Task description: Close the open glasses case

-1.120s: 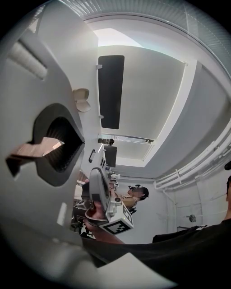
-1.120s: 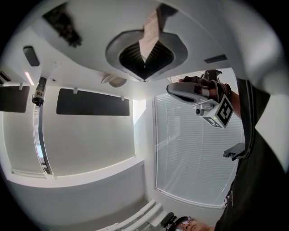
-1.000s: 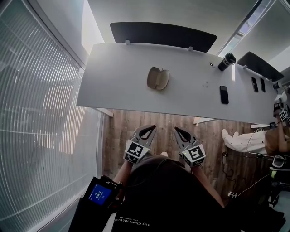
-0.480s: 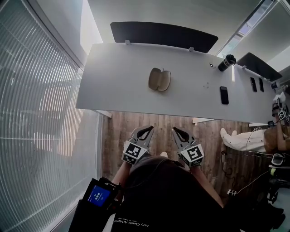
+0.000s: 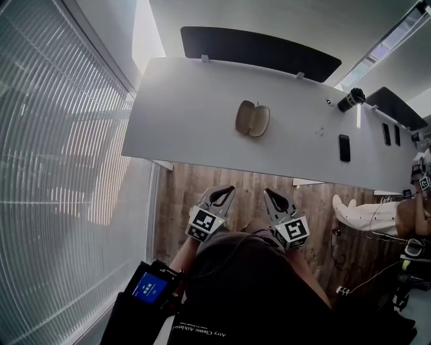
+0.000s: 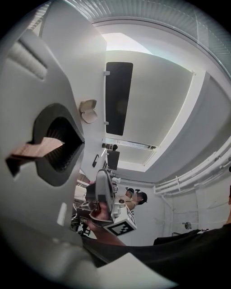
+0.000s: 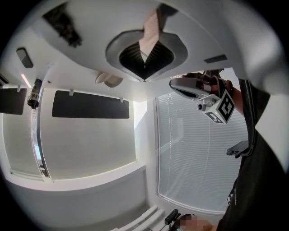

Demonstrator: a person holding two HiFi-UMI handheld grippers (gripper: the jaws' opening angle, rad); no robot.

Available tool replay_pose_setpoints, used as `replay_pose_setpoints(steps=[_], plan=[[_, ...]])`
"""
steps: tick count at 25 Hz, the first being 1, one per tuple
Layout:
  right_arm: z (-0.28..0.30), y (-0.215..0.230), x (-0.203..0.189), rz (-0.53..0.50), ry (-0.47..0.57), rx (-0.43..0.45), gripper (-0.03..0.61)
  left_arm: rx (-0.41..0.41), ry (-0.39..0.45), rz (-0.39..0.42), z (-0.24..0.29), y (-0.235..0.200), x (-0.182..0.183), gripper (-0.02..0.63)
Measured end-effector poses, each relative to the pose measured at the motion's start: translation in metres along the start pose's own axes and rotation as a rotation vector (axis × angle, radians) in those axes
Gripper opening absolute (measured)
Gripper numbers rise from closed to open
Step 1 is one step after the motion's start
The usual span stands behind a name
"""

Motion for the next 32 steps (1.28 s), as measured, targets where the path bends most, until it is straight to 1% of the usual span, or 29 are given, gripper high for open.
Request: replay_pose_setpoints(steps=[2, 4, 7, 11, 14, 17, 23, 27, 32], plan=[[0.005, 0.002, 0.002, 0.014, -0.018, -0.012, 0.005, 0.005, -0.014, 0.011, 0.003, -0.006, -0.002, 0.006], [0.01, 0.007, 0.001, 0.006, -0.028, -0.001, 0.005, 0.019, -0.023, 0.019, 0.008, -0.011, -0.004, 0.007], [0.017, 0.022, -0.004, 0.003, -0.022, 0.03, 0.005, 0.044, -0.025, -0.006, 0.017, -0.016, -0.007, 0.008], [0.033, 0.05, 0.01, 0.007, 0.01, 0.046, 0.005, 0.072, -0.031, -0.004, 0.035, -0.025, 0.006, 0.007], [0.04, 0.059, 0.013, -0.008, 0.005, 0.087, 0.005, 0.079, -0.034, -0.005, 0.047, -0.027, 0.016, 0.007], [0.046, 0.07, 0.016, -0.002, 0.008, 0.104, 0.005, 0.081, -0.042, -0.005, 0.059, -0.029, 0.021, 0.008], [0.05, 0.083, 0.018, 0.01, 0.006, 0.104, 0.005, 0.085, -0.063, 0.006, 0.069, -0.034, 0.025, 0.008], [0.051, 0.09, 0.018, 0.02, 0.008, 0.094, 0.005, 0.076, -0.063, 0.006, 0.075, -0.037, 0.028, 0.006], [0.054, 0.097, 0.023, 0.047, 0.015, 0.082, 0.005, 0.076, -0.075, 0.011, 0.08, -0.041, 0.032, 0.008]])
Point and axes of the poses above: the fingertips, and each gripper's own axes: z forward along the fingers, y to its right, x out of its top, the point moved 3 cm from there along -z, backward along the fingers, and after that the axes turned 4 degrees about z, right-handed, at the moved point
